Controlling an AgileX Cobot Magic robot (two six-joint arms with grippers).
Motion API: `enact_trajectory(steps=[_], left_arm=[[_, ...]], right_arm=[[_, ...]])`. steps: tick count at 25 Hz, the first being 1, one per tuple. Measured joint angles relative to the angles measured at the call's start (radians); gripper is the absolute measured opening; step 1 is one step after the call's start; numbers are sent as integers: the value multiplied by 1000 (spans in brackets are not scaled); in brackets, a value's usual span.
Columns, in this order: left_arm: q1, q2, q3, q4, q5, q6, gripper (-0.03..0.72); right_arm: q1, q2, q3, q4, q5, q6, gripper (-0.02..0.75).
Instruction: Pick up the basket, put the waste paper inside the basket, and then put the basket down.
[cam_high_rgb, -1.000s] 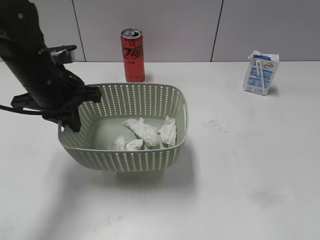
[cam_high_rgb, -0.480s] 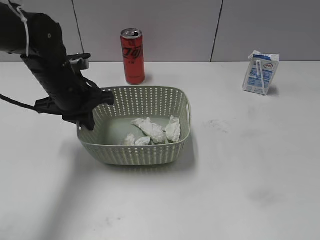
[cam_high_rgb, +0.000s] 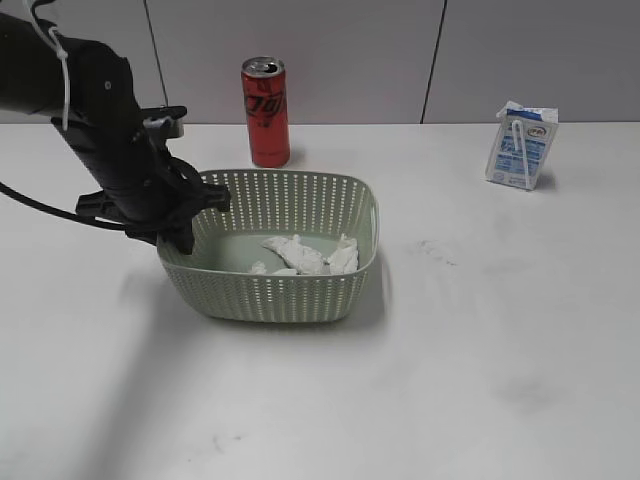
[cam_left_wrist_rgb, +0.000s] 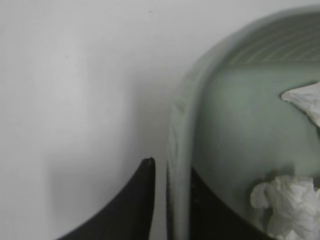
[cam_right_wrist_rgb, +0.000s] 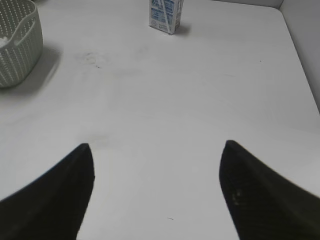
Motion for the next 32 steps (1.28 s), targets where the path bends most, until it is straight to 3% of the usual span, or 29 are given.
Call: enact_trajectory(steps=[1, 2, 3, 6, 8, 14, 18, 23, 27, 32], left_arm=[[0, 1, 0, 4, 3, 0, 127], [0, -2, 0, 8, 2, 0, 272], [0, -2, 0, 8, 2, 0, 272], [1, -23, -7, 13, 8, 0, 533], [7, -46, -34, 17, 31, 0, 630], [93, -142, -177, 109, 161, 19, 651], [225, -195, -256, 127, 260, 83, 650], [397, -237, -267, 132, 420, 143, 641], [415, -323, -185, 125, 482, 201, 624], [414, -552, 35, 69, 423, 212, 593]], right_arm=[[0, 0, 0, 0, 0, 0, 590], [0, 0, 0, 0, 0, 0, 590], [0, 0, 0, 0, 0, 0, 590], [0, 0, 0, 0, 0, 0, 590], [0, 0, 0, 0, 0, 0, 590], [0, 0, 0, 0, 0, 0, 589], [0, 0, 0, 0, -1, 0, 589], [0, 0, 0, 0, -1, 1, 589], [0, 0, 0, -1, -1, 1, 587], [0, 0, 0, -1, -2, 1, 587]])
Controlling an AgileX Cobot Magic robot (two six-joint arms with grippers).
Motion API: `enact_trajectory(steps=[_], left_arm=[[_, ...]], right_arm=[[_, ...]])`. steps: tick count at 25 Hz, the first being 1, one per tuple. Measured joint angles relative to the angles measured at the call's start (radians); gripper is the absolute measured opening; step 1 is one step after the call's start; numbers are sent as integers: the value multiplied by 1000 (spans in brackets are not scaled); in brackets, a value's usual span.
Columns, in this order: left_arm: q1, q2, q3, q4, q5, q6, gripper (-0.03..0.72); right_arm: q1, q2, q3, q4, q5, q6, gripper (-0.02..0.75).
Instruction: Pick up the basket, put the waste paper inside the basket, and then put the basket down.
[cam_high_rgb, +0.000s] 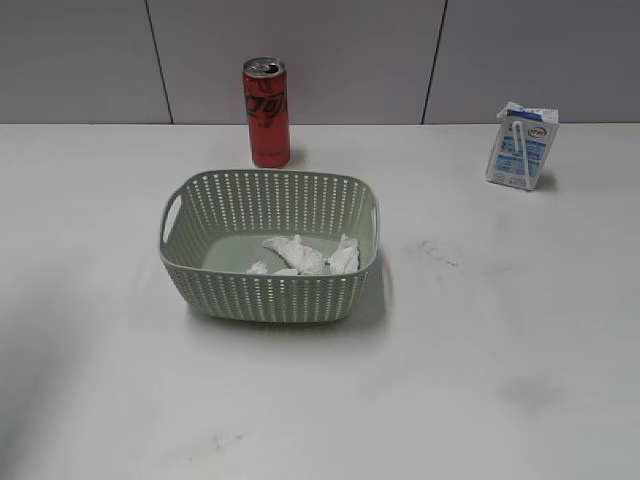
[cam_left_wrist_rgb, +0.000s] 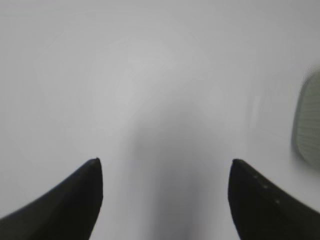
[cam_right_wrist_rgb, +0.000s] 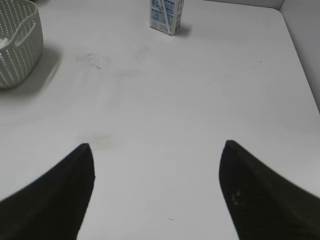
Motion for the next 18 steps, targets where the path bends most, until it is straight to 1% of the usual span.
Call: enact_trajectory(steps=[4, 7, 10, 14, 18], left_arm=[[0, -202, 206, -23, -57, 1, 590], [0, -347, 362, -13, -64, 1, 589], [0, -500, 483, 2, -69, 1, 589], [0, -699, 593, 17, -70, 1, 587], [0, -883, 665, 18, -70, 1, 588]], right_arm=[[0, 0, 0, 0, 0, 0, 587], [0, 0, 0, 0, 0, 0, 587], [0, 0, 0, 0, 0, 0, 587], [0, 0, 0, 0, -1, 0, 587], [0, 0, 0, 0, -1, 0, 587]])
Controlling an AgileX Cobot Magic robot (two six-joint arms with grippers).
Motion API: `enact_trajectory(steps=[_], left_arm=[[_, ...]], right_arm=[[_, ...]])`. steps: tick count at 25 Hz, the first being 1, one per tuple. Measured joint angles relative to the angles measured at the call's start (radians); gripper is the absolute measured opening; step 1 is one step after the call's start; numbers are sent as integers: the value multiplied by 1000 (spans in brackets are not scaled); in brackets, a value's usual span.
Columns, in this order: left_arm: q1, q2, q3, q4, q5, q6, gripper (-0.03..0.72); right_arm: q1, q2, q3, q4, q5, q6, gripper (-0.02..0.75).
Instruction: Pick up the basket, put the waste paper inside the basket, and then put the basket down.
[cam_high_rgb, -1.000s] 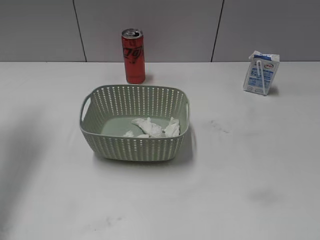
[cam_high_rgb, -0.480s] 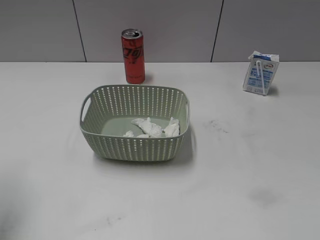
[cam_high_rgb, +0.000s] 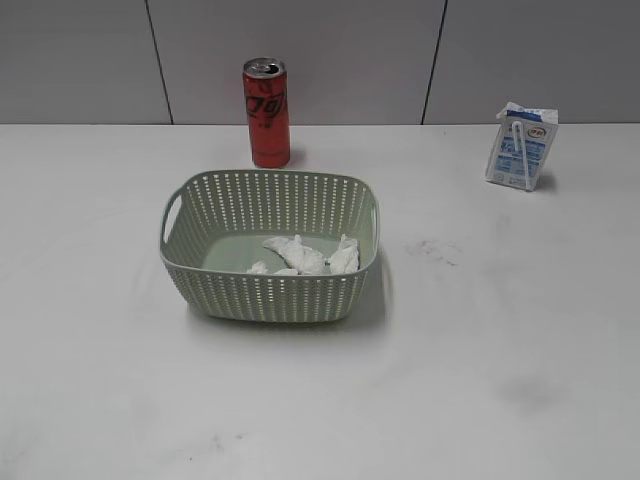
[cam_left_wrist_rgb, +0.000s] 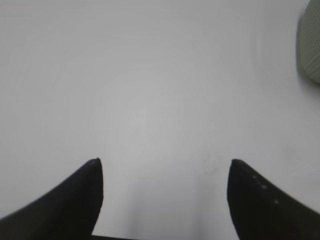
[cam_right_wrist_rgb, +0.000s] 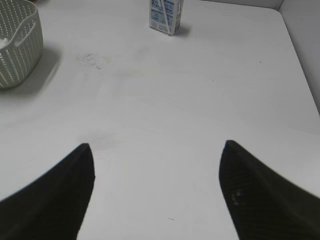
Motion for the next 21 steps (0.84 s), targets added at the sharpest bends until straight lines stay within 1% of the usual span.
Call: enact_trajectory(steps=[9, 21], left_arm=[[0, -287, 95, 0, 29, 0, 586], [0, -515, 95, 3, 35, 0, 566]], right_arm=[[0, 0, 0, 1, 0, 0, 587], [0, 0, 0, 1, 0, 0, 587]])
